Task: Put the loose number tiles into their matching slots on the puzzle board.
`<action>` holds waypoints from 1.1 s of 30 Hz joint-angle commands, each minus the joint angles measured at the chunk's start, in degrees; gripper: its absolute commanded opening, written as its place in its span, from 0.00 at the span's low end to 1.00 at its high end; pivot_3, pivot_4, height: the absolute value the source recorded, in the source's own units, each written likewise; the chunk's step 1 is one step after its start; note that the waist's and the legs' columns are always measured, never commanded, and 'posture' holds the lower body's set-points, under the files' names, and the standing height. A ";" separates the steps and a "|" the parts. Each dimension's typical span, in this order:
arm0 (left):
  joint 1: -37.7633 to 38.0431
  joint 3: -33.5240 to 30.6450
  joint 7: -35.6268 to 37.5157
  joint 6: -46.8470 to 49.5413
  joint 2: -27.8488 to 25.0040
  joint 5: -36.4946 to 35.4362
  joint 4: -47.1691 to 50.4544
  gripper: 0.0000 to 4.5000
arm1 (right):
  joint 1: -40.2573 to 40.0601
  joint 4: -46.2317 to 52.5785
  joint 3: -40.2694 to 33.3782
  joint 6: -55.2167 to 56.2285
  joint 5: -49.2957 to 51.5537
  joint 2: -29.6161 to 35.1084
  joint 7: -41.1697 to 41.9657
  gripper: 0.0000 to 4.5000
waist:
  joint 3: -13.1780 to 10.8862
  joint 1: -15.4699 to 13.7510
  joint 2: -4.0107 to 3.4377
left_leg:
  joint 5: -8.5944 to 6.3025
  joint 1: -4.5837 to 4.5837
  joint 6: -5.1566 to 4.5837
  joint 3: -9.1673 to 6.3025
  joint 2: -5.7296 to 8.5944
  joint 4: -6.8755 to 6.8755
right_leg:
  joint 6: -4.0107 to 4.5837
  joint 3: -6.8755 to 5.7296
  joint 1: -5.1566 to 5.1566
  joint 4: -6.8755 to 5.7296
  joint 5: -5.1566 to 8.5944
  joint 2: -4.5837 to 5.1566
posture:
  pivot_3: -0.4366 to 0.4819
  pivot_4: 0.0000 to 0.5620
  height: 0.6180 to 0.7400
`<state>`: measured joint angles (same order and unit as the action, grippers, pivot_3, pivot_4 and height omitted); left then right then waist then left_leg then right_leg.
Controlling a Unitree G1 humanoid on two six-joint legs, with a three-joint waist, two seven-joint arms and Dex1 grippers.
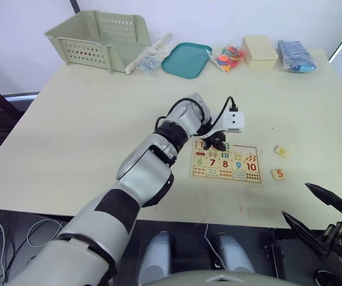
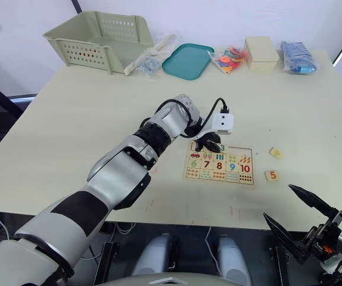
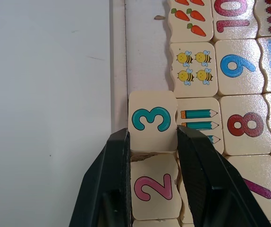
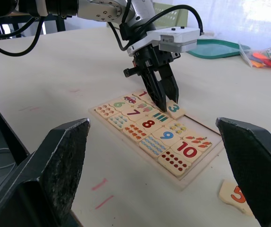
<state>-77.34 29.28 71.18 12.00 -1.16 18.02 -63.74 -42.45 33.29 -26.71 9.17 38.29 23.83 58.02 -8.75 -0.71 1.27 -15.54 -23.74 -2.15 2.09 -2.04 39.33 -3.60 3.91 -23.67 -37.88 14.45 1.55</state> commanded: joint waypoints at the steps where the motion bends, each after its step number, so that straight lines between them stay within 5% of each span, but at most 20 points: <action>1: -0.34 -0.66 -0.05 -0.16 0.33 0.17 0.31 0.21 | -0.70 2.05 0.00 1.01 0.36 -0.13 -0.19 1.00 | 0.00 0.00 0.00 | 0.00 0.00 0.00 0.00 0.00 0.00 | 0.00 0.00 0.00 0.00 0.00 0.00 | 0.48 0.27 1.00; 3: -0.31 -0.64 0.02 -0.12 0.30 0.16 0.40 0.21 | -0.76 2.07 -0.02 0.99 0.38 -0.11 -0.16 1.00 | 0.00 0.00 0.00 | 0.00 0.00 0.00 0.00 0.00 0.00 | 0.00 0.00 0.00 0.00 0.00 0.00 | 0.48 0.27 1.00; 4: -0.32 -0.66 0.09 -0.10 0.29 0.14 0.40 0.44 | -0.74 2.02 -0.02 0.97 0.37 -0.09 -0.16 1.00 | 0.00 0.00 0.00 | 0.00 0.00 0.00 0.00 0.00 0.00 | 0.00 0.00 0.00 0.00 0.00 0.00 | 0.48 0.27 1.00; 11: -1.39 -2.61 1.27 1.49 -0.26 -1.72 1.00 1.00 | -0.18 1.81 0.10 0.74 0.34 0.13 -0.32 1.00 | 0.00 0.01 0.00 | 0.00 0.00 0.00 0.00 0.00 0.00 | 0.00 0.00 0.00 0.00 0.00 0.00 | 0.48 0.27 1.00; 17: -4.02 -9.23 6.06 3.23 -3.30 -7.56 1.71 1.00 | 0.06 1.58 0.25 0.93 0.23 0.16 -0.26 1.00 | 0.00 0.07 0.00 | 0.00 0.00 0.00 -0.01 0.00 0.00 | 0.00 0.00 0.00 -0.02 0.00 -0.01 | 0.48 0.27 1.00; 31: -1.33 -14.46 -1.49 -12.81 -3.28 -9.12 -4.56 1.00 | 1.21 1.08 0.23 0.58 0.65 0.93 -0.41 1.00 | 0.01 -0.06 -0.02 | 0.00 -0.03 0.00 -0.13 0.07 0.05 | -0.02 -0.01 0.05 -0.03 0.00 0.00 | 0.48 0.27 1.00; 33: -0.88 -13.48 -2.53 -14.37 -3.21 -7.83 -5.70 0.81 | 1.17 1.21 0.12 0.53 0.74 1.05 -0.43 1.00 | 0.01 0.08 -0.02 | 0.00 -0.02 0.00 -0.14 0.07 0.05 | -0.02 -0.01 0.05 -0.05 0.00 -0.01 | 0.48 0.27 1.00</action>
<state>-77.84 15.91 69.69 -0.32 -4.27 9.50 -69.42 -41.17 33.19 -25.66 9.16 38.27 24.41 57.82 -8.74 -0.63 1.25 -15.54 -23.76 -2.15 1.94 -1.97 39.38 -3.62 3.90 -23.63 -37.93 14.45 1.53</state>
